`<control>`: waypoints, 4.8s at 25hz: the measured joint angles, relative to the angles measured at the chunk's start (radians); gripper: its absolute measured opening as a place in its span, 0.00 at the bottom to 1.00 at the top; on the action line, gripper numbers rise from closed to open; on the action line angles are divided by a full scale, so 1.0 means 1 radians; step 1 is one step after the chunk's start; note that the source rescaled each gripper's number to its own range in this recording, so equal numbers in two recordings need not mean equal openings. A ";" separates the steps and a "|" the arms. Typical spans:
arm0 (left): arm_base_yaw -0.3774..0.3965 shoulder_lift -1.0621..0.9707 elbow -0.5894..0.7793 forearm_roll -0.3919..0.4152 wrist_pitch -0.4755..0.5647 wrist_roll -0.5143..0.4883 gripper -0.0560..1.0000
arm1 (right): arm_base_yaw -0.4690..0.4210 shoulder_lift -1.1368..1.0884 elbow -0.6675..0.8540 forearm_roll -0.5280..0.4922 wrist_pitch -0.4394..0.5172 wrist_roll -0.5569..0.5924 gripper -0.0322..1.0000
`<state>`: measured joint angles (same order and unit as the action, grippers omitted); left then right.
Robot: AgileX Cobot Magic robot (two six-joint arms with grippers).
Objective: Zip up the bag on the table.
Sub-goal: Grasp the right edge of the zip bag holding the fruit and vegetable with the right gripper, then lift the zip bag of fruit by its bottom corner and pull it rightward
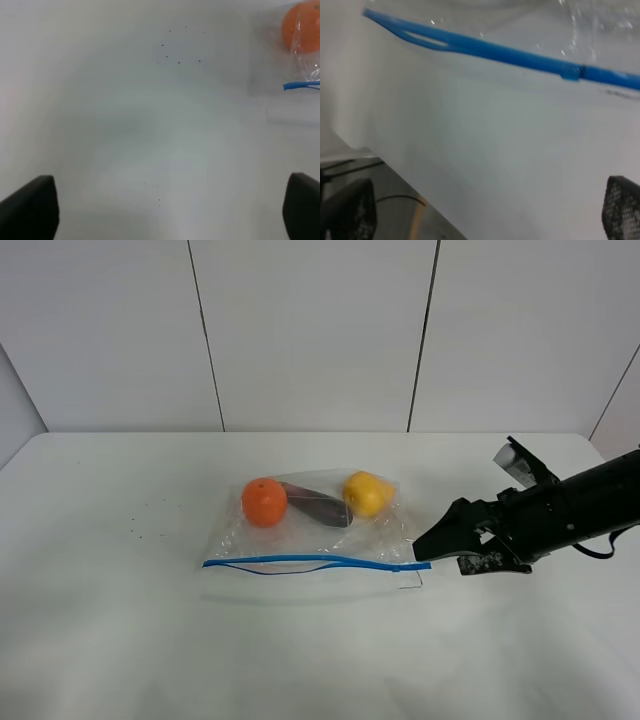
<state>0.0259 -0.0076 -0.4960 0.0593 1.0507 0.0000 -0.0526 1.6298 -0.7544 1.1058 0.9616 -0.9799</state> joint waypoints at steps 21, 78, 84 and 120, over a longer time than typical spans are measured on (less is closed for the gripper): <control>0.000 0.000 0.000 0.001 0.000 0.000 1.00 | -0.170 0.568 -0.319 0.081 0.238 -0.202 1.00; 0.000 0.000 0.000 0.004 0.000 0.000 1.00 | 0.000 0.573 -0.319 0.238 0.208 -0.225 0.03; 0.000 0.000 0.000 0.004 0.000 0.000 1.00 | 0.000 0.573 -0.319 0.238 0.237 -0.225 0.03; 0.000 0.078 -0.128 0.088 -0.011 0.076 1.00 | 0.000 0.457 -0.318 0.157 0.246 -0.123 0.03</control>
<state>0.0259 0.0709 -0.6239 0.1475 1.0394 0.0762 -0.0530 2.0867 -1.0724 1.2628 1.2074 -1.1029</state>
